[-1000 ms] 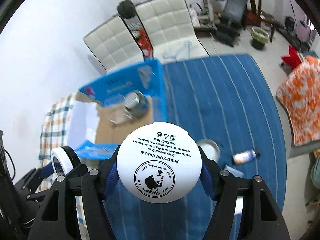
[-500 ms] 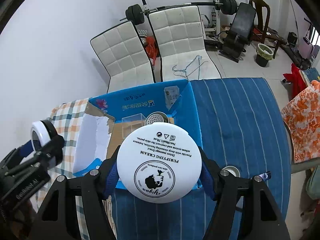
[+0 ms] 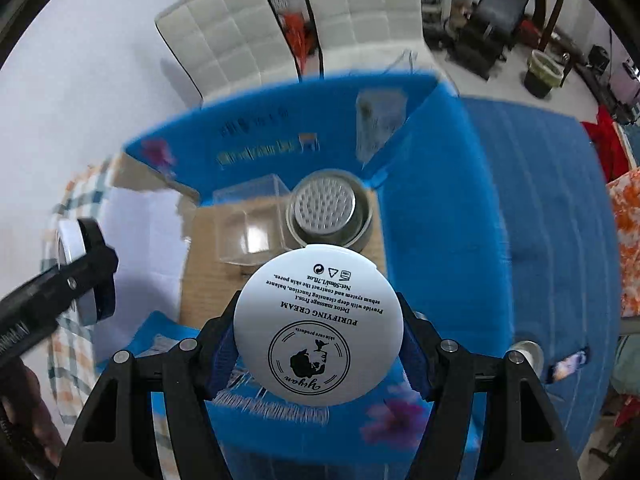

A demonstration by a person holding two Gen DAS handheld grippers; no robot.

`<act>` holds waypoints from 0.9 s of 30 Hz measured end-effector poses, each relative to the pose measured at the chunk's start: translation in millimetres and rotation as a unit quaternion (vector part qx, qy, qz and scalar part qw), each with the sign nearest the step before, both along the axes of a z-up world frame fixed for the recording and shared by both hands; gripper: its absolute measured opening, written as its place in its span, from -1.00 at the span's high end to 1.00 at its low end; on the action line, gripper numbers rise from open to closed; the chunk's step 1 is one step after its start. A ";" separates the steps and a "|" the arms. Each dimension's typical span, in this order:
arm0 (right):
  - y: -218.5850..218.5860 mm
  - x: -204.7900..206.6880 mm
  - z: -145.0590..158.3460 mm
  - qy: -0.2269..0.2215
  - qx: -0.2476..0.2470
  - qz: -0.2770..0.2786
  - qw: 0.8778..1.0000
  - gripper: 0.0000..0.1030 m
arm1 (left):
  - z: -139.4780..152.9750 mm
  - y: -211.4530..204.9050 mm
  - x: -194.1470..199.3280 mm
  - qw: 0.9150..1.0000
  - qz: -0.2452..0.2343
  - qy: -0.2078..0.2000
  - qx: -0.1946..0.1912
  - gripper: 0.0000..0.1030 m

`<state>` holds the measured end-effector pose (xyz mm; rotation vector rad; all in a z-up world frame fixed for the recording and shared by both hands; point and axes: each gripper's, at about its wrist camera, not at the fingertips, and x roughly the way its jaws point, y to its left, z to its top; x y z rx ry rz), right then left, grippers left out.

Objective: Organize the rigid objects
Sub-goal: 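Lower the compact and cream jar into the box and open both tools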

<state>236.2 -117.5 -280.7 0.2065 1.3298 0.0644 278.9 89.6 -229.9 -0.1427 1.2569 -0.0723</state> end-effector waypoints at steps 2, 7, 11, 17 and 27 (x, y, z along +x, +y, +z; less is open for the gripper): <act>3.1 8.3 -20.1 0.021 0.000 -0.001 1.000 -0.37 | -19.0 0.7 15.0 1.000 0.003 0.023 -0.011 -0.43; 10.1 23.0 -55.5 0.064 -0.011 -0.004 0.998 -0.37 | -54.6 -2.3 44.2 0.998 -0.003 0.067 -0.008 -0.43; 14.8 32.0 -71.6 0.085 -0.016 -0.007 0.996 -0.37 | -63.7 -12.8 57.2 0.997 -0.027 0.073 0.025 -0.43; 19.9 40.2 -91.1 0.102 -0.020 -0.016 0.994 -0.38 | -75.1 -24.7 66.7 0.994 -0.053 0.087 0.049 -0.44; 19.9 55.1 -113.8 0.143 -0.039 -0.015 0.989 -0.46 | -89.8 -29.0 57.3 0.989 -0.069 0.119 0.051 -0.46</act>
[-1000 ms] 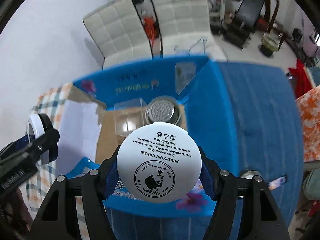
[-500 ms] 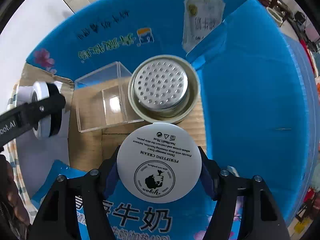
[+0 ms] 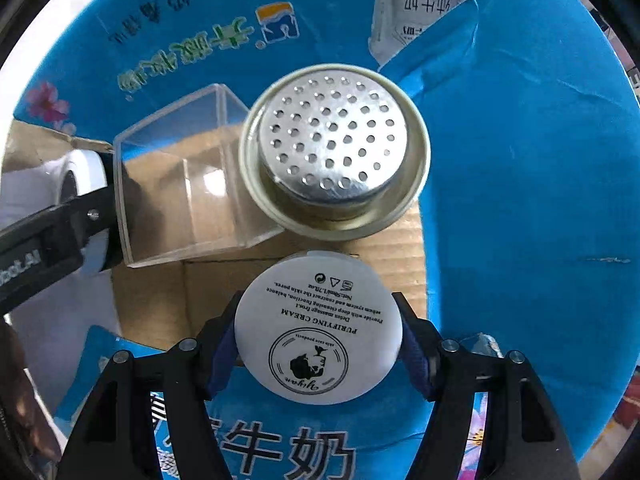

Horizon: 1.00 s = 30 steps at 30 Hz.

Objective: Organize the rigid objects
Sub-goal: 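Lower the compact and cream jar into the box and open both tools, then withdraw both tools and move the left tool toward the grey charger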

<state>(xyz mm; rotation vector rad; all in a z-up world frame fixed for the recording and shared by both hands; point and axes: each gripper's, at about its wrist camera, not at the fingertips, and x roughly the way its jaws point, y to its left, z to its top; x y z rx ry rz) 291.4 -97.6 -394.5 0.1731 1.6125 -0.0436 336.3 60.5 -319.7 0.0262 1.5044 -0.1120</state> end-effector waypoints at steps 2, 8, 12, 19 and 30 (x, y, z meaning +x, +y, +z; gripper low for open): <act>-0.3 1.4 0.0 0.001 -0.003 0.002 1.000 -0.71 | 0.4 -1.8 -0.2 1.000 -0.002 0.005 0.000 -0.46; 3.4 5.4 15.2 -0.015 -0.008 0.019 1.000 -1.00 | 4.3 -1.1 -0.7 1.000 0.003 0.001 0.000 -0.51; 2.5 0.0 29.0 -0.036 -0.015 0.040 0.998 -1.00 | 17.1 -2.8 -7.0 1.000 0.000 -0.014 0.017 -1.00; -7.7 -22.6 57.8 -0.067 -0.022 0.060 0.996 -1.00 | 51.3 11.2 -28.1 0.998 0.001 -0.053 0.018 -1.00; -9.0 -82.5 156.5 -0.151 -0.004 0.071 0.986 -1.00 | 114.1 26.4 -73.6 0.993 0.033 -0.112 0.020 -1.00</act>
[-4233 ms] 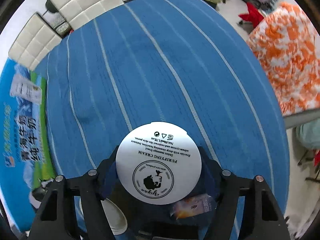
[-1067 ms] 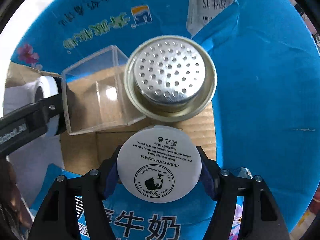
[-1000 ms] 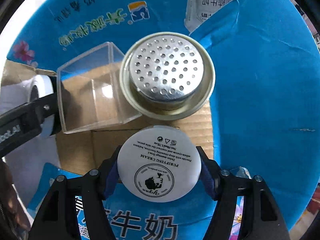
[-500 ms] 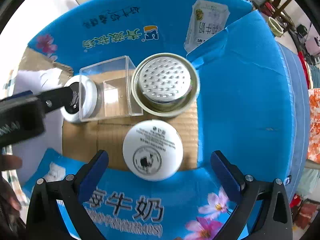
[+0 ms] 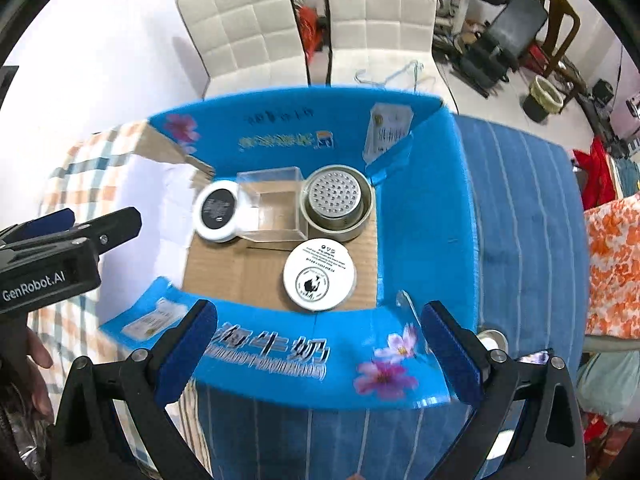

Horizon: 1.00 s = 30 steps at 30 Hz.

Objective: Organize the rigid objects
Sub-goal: 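Withdraw both tools and move the left tool toward the grey charger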

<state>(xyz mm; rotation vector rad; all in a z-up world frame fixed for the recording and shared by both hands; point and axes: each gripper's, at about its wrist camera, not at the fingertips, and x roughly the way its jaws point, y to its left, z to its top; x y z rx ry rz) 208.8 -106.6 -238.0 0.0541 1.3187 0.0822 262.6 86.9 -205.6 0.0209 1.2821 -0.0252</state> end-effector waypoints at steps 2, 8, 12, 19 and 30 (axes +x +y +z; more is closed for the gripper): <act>1.3 -11.4 18.0 -0.017 -0.006 0.006 1.000 -1.00 | 13.2 -1.0 -10.8 1.000 0.001 -0.015 0.004 -1.00; -1.1 -38.3 62.6 -0.046 0.004 -0.001 0.999 -1.00 | 53.4 -2.8 -45.5 0.998 0.001 -0.053 -0.012 -1.00; -9.4 -57.3 93.0 -0.069 0.010 -0.009 0.998 -1.00 | 80.5 -5.7 -67.9 0.997 -0.006 -0.072 -0.023 -1.00; -27.4 -85.5 119.5 -0.087 0.031 -0.007 0.996 -1.00 | 109.2 -23.8 -101.2 0.995 -0.021 -0.094 -0.018 -1.00; -149.0 -124.6 102.1 -0.056 0.029 -0.070 0.996 -1.00 | 97.9 -100.4 -127.5 0.995 -0.037 -0.089 -0.026 -1.00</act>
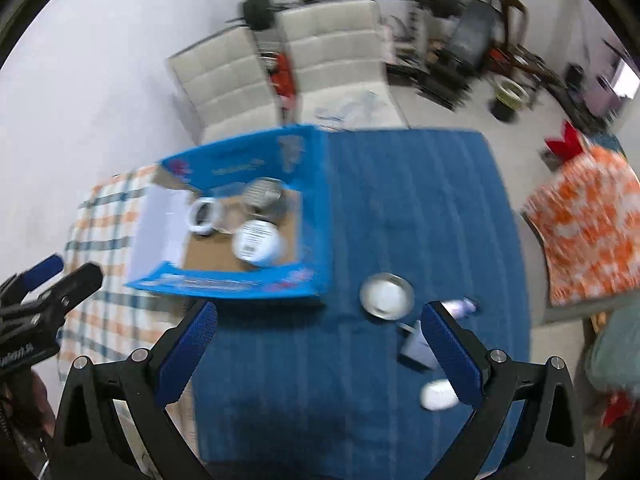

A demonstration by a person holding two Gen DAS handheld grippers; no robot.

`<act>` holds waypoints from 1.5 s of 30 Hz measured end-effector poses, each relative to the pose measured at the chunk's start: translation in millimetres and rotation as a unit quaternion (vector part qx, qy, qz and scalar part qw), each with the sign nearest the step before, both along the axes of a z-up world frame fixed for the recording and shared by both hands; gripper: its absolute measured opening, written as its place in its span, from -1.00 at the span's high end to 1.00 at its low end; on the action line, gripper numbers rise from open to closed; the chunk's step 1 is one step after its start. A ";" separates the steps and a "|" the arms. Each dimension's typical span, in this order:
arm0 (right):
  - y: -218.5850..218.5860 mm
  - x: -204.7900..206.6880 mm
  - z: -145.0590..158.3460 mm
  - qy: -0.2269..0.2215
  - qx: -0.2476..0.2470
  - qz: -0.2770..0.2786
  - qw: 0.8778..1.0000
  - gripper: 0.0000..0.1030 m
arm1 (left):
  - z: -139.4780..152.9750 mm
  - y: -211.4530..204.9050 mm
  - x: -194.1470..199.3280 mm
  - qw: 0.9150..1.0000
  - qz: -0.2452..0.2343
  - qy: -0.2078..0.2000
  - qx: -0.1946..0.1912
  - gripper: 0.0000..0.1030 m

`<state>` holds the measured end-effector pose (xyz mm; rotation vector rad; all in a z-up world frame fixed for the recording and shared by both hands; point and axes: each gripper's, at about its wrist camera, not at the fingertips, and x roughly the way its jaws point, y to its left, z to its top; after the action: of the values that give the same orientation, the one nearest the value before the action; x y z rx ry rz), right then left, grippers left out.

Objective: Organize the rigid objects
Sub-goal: 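Withdraw both tools and move the left tool toward the grey charger, then grasp the grey charger with the left tool, then carry the grey charger with the left tool while the right tool grasps the round gold-rimmed tin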

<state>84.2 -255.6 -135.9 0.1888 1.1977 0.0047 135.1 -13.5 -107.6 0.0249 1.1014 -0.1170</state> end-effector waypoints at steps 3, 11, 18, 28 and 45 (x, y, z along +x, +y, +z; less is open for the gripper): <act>-48.2 -11.8 -30.9 0.030 0.001 -0.034 0.999 -0.97 | -33.0 -47.3 -0.5 0.999 -0.025 0.029 0.003 -1.00; -167.6 -44.5 -137.3 0.123 0.024 -0.132 0.983 -0.08 | -128.7 -183.1 -2.4 0.988 -0.110 0.110 0.006 -0.95; -222.6 -63.8 -196.5 0.174 0.061 -0.176 0.967 -0.08 | -207.5 -271.2 -4.0 0.969 -0.169 0.177 0.026 -0.78; -251.0 -76.3 -213.5 0.202 0.052 -0.154 0.966 -0.08 | -258.7 -314.2 -13.9 0.955 -0.197 0.212 0.062 -0.04; -91.3 30.7 -217.2 0.131 -0.004 0.088 0.987 -0.56 | -254.1 -120.8 -38.8 0.976 0.064 0.203 0.036 -0.04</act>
<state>114.9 -346.9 -353.1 0.0771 1.4740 0.1327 96.3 -134.3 -361.7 -0.0049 1.5131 0.0366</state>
